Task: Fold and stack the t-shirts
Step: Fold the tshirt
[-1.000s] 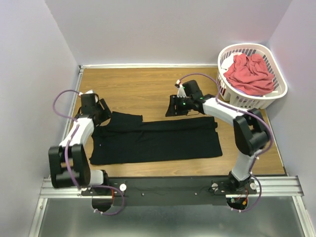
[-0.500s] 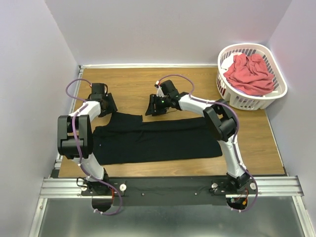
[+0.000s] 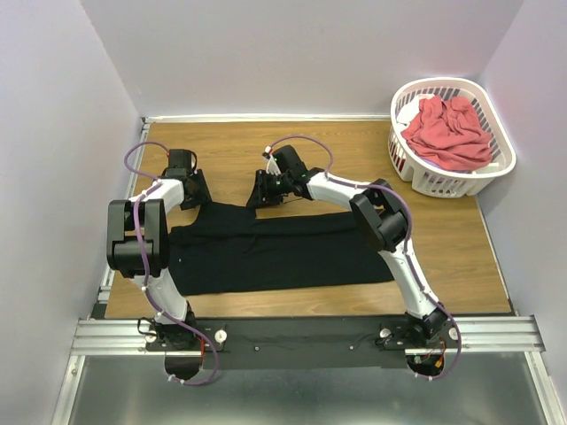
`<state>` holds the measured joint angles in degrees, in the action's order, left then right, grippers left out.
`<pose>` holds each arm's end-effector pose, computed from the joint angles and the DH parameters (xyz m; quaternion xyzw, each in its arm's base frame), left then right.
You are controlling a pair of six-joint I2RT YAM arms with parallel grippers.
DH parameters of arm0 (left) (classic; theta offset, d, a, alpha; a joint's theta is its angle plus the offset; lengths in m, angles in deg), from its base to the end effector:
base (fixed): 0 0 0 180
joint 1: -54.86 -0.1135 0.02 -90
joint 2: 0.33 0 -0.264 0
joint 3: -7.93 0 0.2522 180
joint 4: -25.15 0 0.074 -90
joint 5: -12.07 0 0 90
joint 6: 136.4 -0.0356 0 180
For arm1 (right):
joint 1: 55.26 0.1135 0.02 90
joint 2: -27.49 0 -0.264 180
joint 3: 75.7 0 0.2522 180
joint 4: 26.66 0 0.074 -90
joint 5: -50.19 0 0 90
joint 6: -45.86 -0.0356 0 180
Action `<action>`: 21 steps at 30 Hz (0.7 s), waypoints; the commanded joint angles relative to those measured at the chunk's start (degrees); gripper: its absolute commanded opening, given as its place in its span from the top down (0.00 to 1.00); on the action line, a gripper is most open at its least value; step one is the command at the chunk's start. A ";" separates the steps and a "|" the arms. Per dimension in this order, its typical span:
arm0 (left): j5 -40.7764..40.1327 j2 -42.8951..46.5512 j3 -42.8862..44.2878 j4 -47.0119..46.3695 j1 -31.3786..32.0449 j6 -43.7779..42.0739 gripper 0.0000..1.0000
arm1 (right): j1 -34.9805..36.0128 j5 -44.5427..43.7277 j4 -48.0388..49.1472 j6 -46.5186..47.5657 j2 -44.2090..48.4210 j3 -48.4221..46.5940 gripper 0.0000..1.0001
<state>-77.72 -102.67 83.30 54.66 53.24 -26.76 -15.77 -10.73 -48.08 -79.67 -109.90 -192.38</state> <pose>0.3616 0.0101 0.1656 -0.1761 0.9412 -0.0469 0.2845 0.3966 0.3492 0.1325 -0.1324 0.8807 0.4211 0.1718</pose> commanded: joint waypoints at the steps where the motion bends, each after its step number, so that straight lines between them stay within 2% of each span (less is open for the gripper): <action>1: 2.60 -1.89 0.45 0.16 0.48 -0.83 0.43 | 1.21 -0.34 -3.06 -0.16 -3.68 1.13 0.58; 4: 2.43 -1.98 0.27 0.07 0.49 -0.74 0.43 | 1.21 -0.60 -3.15 -0.42 -3.59 1.66 0.62; 5: 2.34 -2.07 0.18 -0.01 0.57 -0.83 0.48 | 1.30 -0.69 -3.06 -0.42 -3.59 1.66 0.64; 7: 2.34 -2.24 0.18 0.07 0.57 -0.74 0.49 | 1.30 -1.22 -3.15 -0.42 -3.77 1.58 0.67; 8: 2.34 -2.33 0.18 0.07 0.57 -0.83 0.54 | 1.21 -1.31 -3.15 -0.42 -3.94 1.58 0.69; 11: 2.17 -3.03 0.27 0.07 0.57 -0.83 0.54 | 1.30 -1.40 -3.15 -0.33 -4.12 1.31 0.75; 12: 2.17 -3.12 0.27 0.16 0.57 -0.92 0.60 | 1.30 -1.48 -3.06 -0.33 -4.12 1.22 0.79; 14: 2.17 -3.21 0.27 0.07 0.66 -0.74 0.63 | 1.30 -1.83 -3.15 -0.07 -4.04 1.22 0.82; 16: 2.16 -3.21 0.36 0.07 0.66 -0.83 0.73 | 1.30 -1.92 -3.06 0.02 -4.12 1.31 0.86; 17: 2.17 -3.30 0.27 -0.01 0.66 -0.92 0.74 | 1.30 -2.01 -3.15 0.11 -4.04 1.22 0.87; 18: 2.43 -3.30 0.18 0.07 0.75 -0.92 0.86 | 1.21 -2.10 -3.15 0.11 -4.03 1.22 0.89; 21: 2.96 -3.04 -0.08 -0.02 0.92 -1.00 0.91 | 1.21 -2.27 -3.15 0.11 -4.21 0.96 0.91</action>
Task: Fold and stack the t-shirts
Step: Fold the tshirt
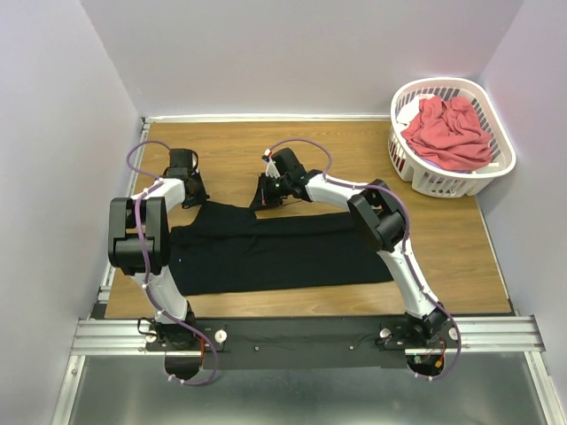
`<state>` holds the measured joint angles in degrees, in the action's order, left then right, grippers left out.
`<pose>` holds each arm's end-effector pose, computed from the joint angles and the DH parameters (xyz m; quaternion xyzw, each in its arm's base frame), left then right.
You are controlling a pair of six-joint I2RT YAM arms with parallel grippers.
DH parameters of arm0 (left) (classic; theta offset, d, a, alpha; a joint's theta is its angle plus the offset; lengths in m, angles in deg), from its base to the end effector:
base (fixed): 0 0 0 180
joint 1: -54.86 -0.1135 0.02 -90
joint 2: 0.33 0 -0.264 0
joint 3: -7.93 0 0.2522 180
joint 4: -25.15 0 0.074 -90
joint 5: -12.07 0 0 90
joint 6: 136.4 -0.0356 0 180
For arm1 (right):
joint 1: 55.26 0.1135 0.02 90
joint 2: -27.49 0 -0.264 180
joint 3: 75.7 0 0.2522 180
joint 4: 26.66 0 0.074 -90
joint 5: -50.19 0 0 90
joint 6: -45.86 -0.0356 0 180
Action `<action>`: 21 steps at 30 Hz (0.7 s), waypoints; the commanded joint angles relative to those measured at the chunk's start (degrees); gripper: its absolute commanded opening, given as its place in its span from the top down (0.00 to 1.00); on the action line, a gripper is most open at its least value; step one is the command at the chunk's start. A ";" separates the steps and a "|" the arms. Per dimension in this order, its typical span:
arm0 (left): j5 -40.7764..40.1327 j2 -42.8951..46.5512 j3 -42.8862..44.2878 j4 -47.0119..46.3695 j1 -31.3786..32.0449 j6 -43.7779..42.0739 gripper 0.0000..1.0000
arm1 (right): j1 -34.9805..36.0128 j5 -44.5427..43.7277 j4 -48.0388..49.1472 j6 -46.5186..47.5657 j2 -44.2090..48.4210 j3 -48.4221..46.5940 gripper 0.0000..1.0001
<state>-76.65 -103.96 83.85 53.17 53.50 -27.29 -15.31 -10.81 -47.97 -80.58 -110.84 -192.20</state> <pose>0.3671 0.0079 0.1622 -0.1665 0.9409 -0.0560 0.2894 0.3937 0.3523 0.1233 -0.1267 0.8849 0.4186 0.1605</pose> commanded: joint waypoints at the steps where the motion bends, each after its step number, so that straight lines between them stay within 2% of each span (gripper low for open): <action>1: 1.97 -1.66 -0.71 1.38 0.84 -0.39 0.99 | 0.84 -2.19 -3.26 1.11 -3.18 0.79 0.92; 9: 1.63 -0.61 -0.54 1.21 0.93 -0.66 1.00 | 0.84 -1.84 -3.26 2.17 -2.39 -0.62 0.99; 16: -0.75 9.67 -1.33 2.00 0.93 1.53 1.00 | 0.84 -0.17 -3.26 3.92 3.49 -0.36 0.99; 21: -0.23 18.00 -4.40 4.10 0.84 4.61 1.00 | 1.19 2.29 -3.26 5.07 8.59 3.67 0.99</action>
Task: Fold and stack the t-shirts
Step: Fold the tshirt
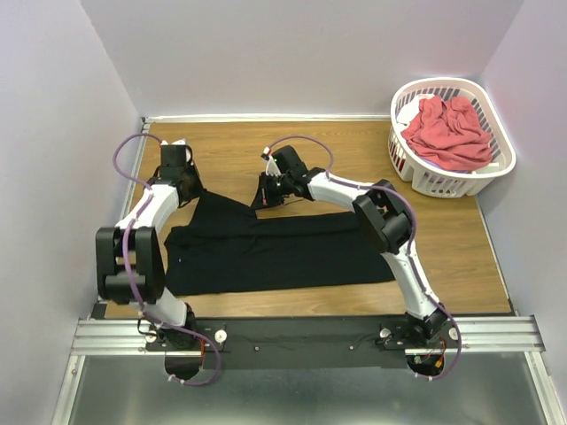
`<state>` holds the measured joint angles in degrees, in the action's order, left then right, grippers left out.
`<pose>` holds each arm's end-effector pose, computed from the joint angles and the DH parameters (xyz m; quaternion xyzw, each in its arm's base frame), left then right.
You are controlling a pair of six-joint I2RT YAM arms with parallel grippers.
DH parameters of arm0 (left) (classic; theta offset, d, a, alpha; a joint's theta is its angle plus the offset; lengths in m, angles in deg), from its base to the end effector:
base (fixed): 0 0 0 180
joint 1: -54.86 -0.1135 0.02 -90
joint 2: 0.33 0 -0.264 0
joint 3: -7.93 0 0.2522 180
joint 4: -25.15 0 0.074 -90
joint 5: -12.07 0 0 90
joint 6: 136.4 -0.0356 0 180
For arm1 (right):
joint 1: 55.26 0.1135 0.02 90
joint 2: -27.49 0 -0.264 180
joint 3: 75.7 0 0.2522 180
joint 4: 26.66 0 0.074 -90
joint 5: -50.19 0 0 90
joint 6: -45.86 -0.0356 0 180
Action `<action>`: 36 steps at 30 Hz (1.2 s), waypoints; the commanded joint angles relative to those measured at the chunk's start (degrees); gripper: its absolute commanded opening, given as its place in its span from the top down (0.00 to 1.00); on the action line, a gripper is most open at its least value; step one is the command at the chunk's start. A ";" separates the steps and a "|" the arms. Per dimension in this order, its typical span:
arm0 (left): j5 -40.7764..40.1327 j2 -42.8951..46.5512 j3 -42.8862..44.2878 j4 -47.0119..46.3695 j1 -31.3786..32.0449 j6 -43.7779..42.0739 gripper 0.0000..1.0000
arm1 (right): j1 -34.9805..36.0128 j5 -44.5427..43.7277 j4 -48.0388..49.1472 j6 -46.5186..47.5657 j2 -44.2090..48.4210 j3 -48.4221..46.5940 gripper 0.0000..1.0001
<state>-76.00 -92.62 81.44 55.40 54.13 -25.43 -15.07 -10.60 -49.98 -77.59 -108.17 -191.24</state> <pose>0.3412 0.0031 0.2134 -0.1705 0.9210 -0.0770 0.3417 0.3875 0.3501 0.1390 -0.1517 0.8815 0.4146 0.1673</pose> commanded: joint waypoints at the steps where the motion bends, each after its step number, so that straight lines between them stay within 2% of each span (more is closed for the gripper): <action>1: -0.36 8.08 -2.96 2.14 0.29 3.19 1.00 | 1.12 2.16 -1.16 2.25 7.76 3.59 0.99; 9: 1.58 24.33 -12.72 7.23 0.21 9.08 1.00 | 4.99 3.48 -1.25 4.01 16.91 14.58 0.99; 12: 1.05 33.37 -14.74 10.57 0.21 10.75 1.00 | 7.53 2.87 -1.34 4.27 20.07 18.62 0.99; 21: 5.09 46.32 -18.61 18.40 0.29 13.13 1.00 | 15.09 2.08 -1.34 4.80 24.82 28.37 0.99; 27: 8.00 54.58 -21.95 22.09 0.29 14.27 0.99 | 16.77 1.29 -1.25 5.50 26.05 32.87 0.96; 29: 8.96 57.74 -21.95 23.05 0.20 14.45 0.92 | 16.77 1.37 -1.34 5.94 26.23 34.10 0.92; 30: 8.79 58.71 -21.52 24.36 0.29 14.54 0.84 | 16.94 2.07 -1.34 6.38 26.06 34.45 0.88; 31: 8.53 60.37 -21.17 24.99 0.29 14.54 0.77 | 16.94 2.69 -1.34 6.64 25.97 34.63 0.77; 32: 8.09 61.00 -20.73 26.39 0.21 14.54 0.69 | 16.94 3.82 -1.42 6.91 25.88 34.54 0.71; 36: 6.16 64.60 -18.62 27.98 0.21 14.45 0.65 | 17.12 4.45 -4.40 10.15 27.28 33.93 0.55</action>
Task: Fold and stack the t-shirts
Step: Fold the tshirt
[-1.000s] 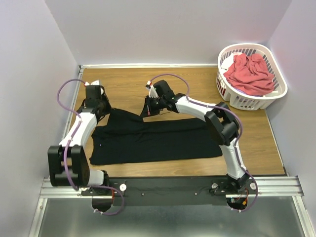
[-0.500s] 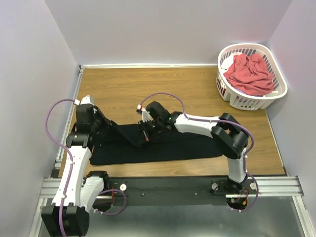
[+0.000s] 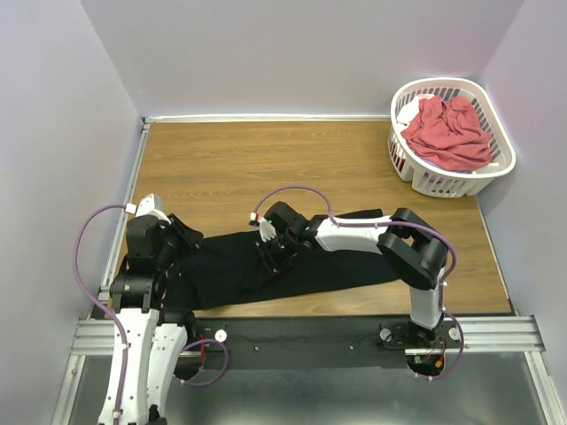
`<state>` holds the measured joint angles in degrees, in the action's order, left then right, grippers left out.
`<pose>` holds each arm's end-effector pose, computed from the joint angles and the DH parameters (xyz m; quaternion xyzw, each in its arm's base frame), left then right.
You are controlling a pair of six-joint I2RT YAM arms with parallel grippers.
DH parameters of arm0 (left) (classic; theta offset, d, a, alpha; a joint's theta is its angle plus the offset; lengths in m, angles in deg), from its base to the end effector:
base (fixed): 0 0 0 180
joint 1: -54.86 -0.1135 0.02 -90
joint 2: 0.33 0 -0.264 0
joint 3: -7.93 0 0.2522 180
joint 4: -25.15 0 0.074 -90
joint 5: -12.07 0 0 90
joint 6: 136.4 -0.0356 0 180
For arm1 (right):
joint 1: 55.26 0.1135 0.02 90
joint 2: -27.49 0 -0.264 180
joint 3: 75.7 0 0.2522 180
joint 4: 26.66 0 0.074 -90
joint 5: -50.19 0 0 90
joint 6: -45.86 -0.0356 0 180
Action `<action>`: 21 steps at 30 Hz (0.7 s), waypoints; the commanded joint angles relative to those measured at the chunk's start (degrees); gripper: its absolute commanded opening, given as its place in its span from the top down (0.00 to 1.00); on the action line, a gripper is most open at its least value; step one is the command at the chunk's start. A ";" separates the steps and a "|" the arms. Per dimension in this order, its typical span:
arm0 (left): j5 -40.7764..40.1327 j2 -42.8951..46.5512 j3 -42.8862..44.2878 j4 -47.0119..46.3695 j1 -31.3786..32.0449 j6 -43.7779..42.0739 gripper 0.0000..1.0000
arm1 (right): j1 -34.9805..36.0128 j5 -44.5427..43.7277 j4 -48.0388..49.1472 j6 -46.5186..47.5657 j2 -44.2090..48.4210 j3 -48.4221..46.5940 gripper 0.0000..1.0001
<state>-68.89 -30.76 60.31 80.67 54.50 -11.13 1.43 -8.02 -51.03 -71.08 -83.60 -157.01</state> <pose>0.1173 -0.0049 0.2811 -0.2333 0.8477 -0.2076 0.4288 0.2012 0.3404 0.1500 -0.3164 0.8628 0.3916 0.0469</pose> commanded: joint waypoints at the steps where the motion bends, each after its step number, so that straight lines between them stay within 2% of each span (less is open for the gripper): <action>1: -1.04 3.79 2.87 2.63 -0.17 0.24 0.61 | 0.53 1.09 -4.15 4.52 3.50 -0.48 0.51; 2: -1.13 4.07 3.22 2.28 -0.17 0.24 0.56 | 0.62 0.04 -5.02 5.40 4.47 -0.48 0.50; 4: -1.39 3.11 4.10 1.66 -0.17 0.15 0.55 | 0.44 -5.66 -7.57 7.07 7.53 0.05 0.48; 5: -1.30 2.41 4.37 1.05 -0.17 -0.28 0.55 | -0.08 -11.86 -8.45 7.34 8.60 0.31 0.47; 8: -0.43 -1.28 4.11 -1.66 -0.17 -0.55 0.54 | -2.97 -19.55 -11.18 7.17 13.52 3.03 0.45; 11: 0.63 -6.73 2.79 -5.62 -0.17 -0.29 0.53 | -12.61 -26.84 -11.36 5.76 18.16 7.86 0.45; 16: 2.04 -15.60 -2.21 -13.53 -0.17 0.68 0.54 | -25.73 -29.94 -11.19 4.70 22.67 13.58 0.45; 17: 1.34 -16.75 -3.88 -15.81 -0.17 1.20 0.57 | -29.49 -30.12 -11.10 4.62 23.10 14.72 0.45; 21: -1.38 -21.94 -4.77 -19.69 -0.17 5.50 0.70 | -36.62 -28.99 -8.47 1.99 23.73 16.65 0.45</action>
<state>-68.72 -50.44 56.33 67.40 54.48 -9.45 -31.29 -35.10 -59.86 -66.73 -61.72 -142.24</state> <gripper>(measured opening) 0.340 0.547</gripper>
